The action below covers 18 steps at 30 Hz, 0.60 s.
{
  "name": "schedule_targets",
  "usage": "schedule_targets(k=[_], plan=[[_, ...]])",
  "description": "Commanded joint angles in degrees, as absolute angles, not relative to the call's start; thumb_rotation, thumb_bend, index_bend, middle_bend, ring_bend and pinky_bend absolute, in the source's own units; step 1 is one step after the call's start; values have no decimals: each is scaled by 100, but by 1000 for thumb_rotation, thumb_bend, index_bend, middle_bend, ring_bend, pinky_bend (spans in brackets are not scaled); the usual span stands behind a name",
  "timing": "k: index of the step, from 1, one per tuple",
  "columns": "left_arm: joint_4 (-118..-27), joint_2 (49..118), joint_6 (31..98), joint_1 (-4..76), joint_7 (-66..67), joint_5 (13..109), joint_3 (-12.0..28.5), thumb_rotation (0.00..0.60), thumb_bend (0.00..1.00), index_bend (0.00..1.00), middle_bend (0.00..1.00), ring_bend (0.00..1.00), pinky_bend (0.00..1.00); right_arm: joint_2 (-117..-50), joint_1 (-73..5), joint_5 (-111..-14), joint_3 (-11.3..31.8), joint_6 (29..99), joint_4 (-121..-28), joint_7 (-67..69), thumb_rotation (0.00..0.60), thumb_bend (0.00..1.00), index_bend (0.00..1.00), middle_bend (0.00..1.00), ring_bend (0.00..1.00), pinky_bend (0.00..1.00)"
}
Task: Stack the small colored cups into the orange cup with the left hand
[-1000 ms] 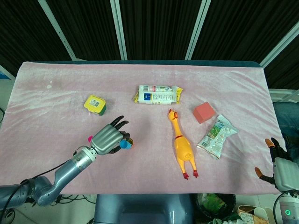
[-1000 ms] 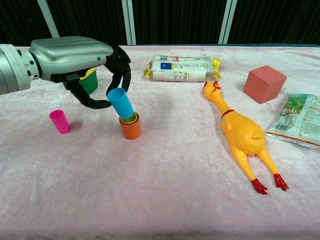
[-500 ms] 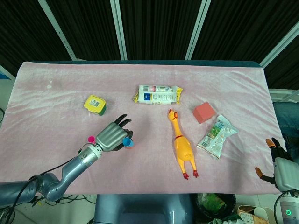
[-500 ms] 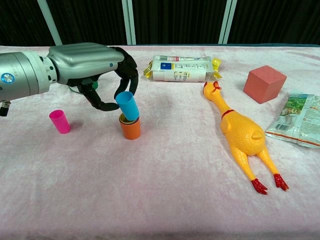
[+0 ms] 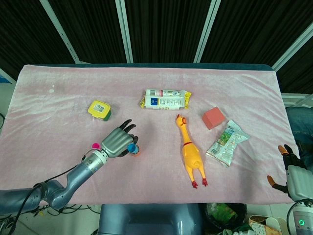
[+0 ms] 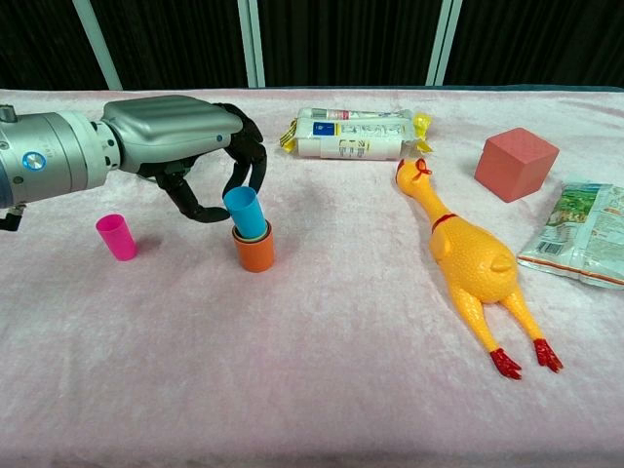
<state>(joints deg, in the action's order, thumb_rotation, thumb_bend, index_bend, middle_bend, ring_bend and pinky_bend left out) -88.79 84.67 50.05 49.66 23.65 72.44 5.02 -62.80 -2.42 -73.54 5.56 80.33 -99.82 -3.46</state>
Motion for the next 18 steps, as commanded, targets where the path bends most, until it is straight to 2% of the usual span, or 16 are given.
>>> schedule_targets(k=[1, 3, 7, 9, 13, 18], plan=[[-8838, 8517, 4965, 4990, 2566, 7054, 516, 600, 187, 321, 354, 23, 0, -6280, -240, -7348, 560, 8035, -9984, -343, 600, 186, 0, 15, 129, 166], [-8839, 8543, 4927, 5005, 2739, 6897, 502, 600, 141, 230, 242, 0, 0, -6276, -240, -7344, 556, 8027, -9984, -343, 600, 187, 0, 15, 128, 166], [-8965, 8514, 4937, 5004, 2845, 6753, 507, 600, 128, 160, 158, 0, 0, -6271, -243, -7324, 560, 8018, -9989, -350, 600, 187, 0, 15, 129, 167], [-9057, 8451, 4981, 4977, 2804, 6764, 508, 600, 128, 164, 171, 0, 0, -6269, -243, -7315, 560, 8012, -9994, -352, 600, 187, 0, 15, 129, 167], [-9246, 8264, 5173, 4855, 2756, 6856, 462, 600, 129, 211, 271, 0, 0, -6267, -244, -7311, 561, 8008, -9997, -351, 600, 187, 0, 16, 129, 166], [-9358, 7953, 5630, 4443, 2622, 7196, 141, 600, 136, 263, 326, 0, 0, -6272, -251, -7315, 560, 8002, -9998, -354, 600, 187, 0, 15, 129, 166]])
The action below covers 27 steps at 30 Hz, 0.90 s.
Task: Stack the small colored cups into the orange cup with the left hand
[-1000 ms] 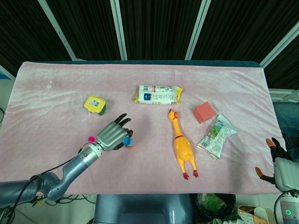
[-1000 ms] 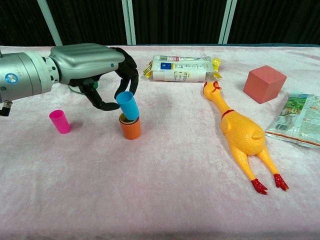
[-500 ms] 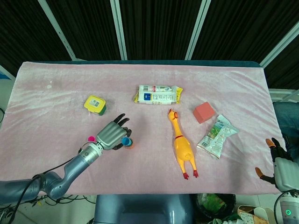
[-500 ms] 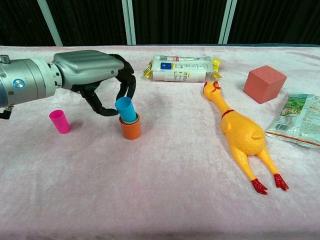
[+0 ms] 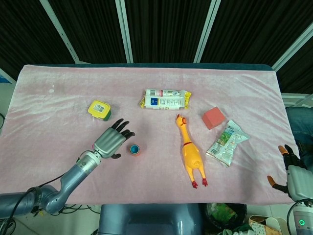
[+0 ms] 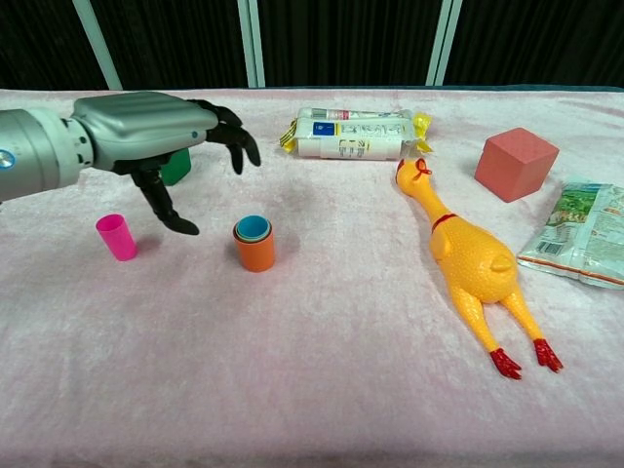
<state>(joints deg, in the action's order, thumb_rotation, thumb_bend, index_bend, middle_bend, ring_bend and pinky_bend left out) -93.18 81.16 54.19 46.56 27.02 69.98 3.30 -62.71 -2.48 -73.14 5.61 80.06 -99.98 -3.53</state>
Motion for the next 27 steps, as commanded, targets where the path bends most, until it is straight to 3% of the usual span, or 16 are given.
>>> schedule_targets(k=[1, 9, 27], plan=[[-9334, 7931, 5662, 4402, 2609, 7230, 101, 600, 142, 268, 331, 0, 0, -6273, -252, -7317, 559, 8000, -9999, -355, 600, 187, 0, 15, 129, 166], [-8781, 7933, 5750, 4070, 2256, 7365, -151, 600, 157, 302, 347, 0, 0, -6278, -248, -7350, 546, 8022, -10014, -380, 600, 187, 0, 15, 128, 166], [-7641, 8439, 5344, 3983, 1696, 7411, -94, 600, 253, 419, 482, 15, 0, -6270, -248, -7318, 557, 8013, -10007, -358, 600, 187, 0, 15, 129, 166]])
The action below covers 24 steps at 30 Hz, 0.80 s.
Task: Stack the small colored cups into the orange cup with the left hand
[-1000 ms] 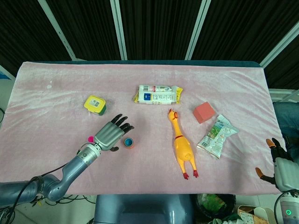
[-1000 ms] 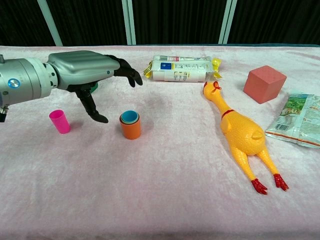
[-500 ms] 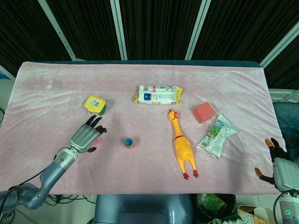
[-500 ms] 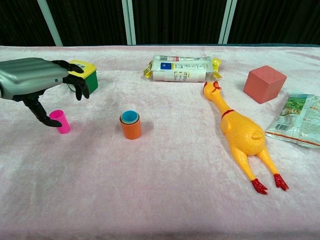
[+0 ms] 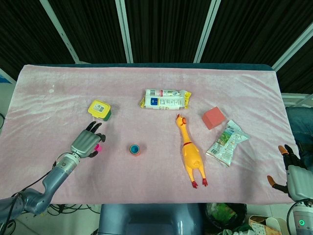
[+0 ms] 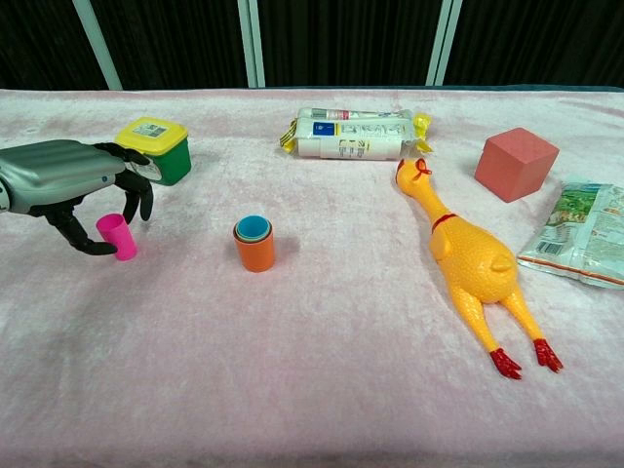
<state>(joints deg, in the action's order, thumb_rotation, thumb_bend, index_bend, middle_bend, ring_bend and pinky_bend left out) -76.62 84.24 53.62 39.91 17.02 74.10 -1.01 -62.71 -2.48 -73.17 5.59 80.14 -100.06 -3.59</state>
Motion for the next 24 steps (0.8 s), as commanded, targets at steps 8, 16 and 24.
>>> schedule_targets(k=[8, 16, 24], plan=[[-7556, 8476, 5423, 3916, 1624, 7548, -61, 600, 363, 561, 614, 140, 0, -6264, -249, -7319, 551, 7999, -10015, -346, 600, 187, 0, 15, 129, 166], [-7827, 8229, 5530, 3797, 1573, 7477, 48, 600, 390, 578, 634, 157, 0, -6261, -253, -7309, 552, 7985, -10028, -332, 600, 187, 0, 15, 129, 166], [-8922, 7714, 5873, 3880, 1581, 7894, 284, 600, 382, 580, 630, 158, 0, -6261, -252, -7306, 549, 7987, -10038, -338, 600, 187, 0, 15, 129, 166]])
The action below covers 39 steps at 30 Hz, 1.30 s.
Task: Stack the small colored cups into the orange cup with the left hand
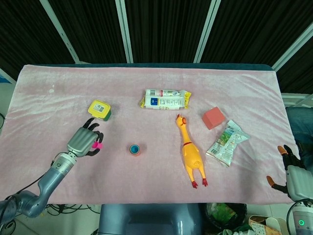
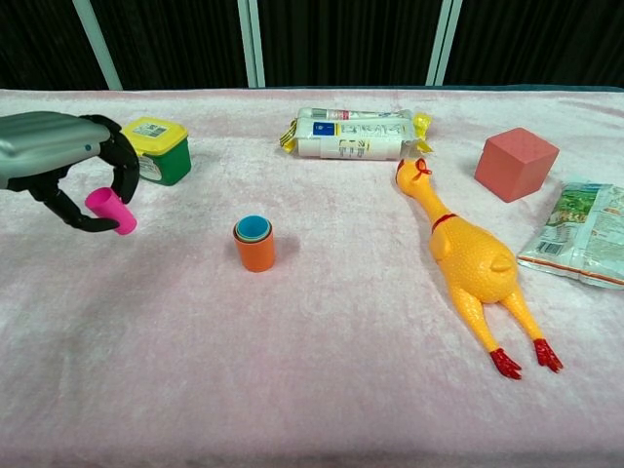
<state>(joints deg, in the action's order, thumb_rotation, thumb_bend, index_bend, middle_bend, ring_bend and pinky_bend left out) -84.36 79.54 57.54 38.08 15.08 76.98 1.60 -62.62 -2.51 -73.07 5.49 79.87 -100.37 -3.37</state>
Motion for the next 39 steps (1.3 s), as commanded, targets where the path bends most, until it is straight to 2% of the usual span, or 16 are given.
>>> schedule_targets(k=[1, 10, 20, 39], plan=[[-9056, 7676, 5868, 3916, 1649, 7923, 314, 600, 382, 580, 630, 158, 0, -6260, -252, -7302, 551, 7986, -10037, -338, 600, 187, 0, 15, 129, 166], [-9658, 7841, 5413, 4397, 2448, 7700, 593, 600, 381, 578, 625, 158, 0, -6253, -250, -7296, 557, 7990, -10024, -320, 600, 186, 0, 15, 129, 166], [-9073, 8457, 4898, 4848, 2732, 7145, 758, 600, 377, 572, 619, 158, 0, -6240, -230, -7289, 557, 8008, -10024, -287, 600, 186, 0, 15, 129, 166], [-8640, 8785, 4793, 5053, 2656, 7005, 728, 600, 361, 569, 614, 158, 0, -6238, -237, -7309, 548, 7989, -10026, -279, 600, 187, 0, 15, 129, 166]])
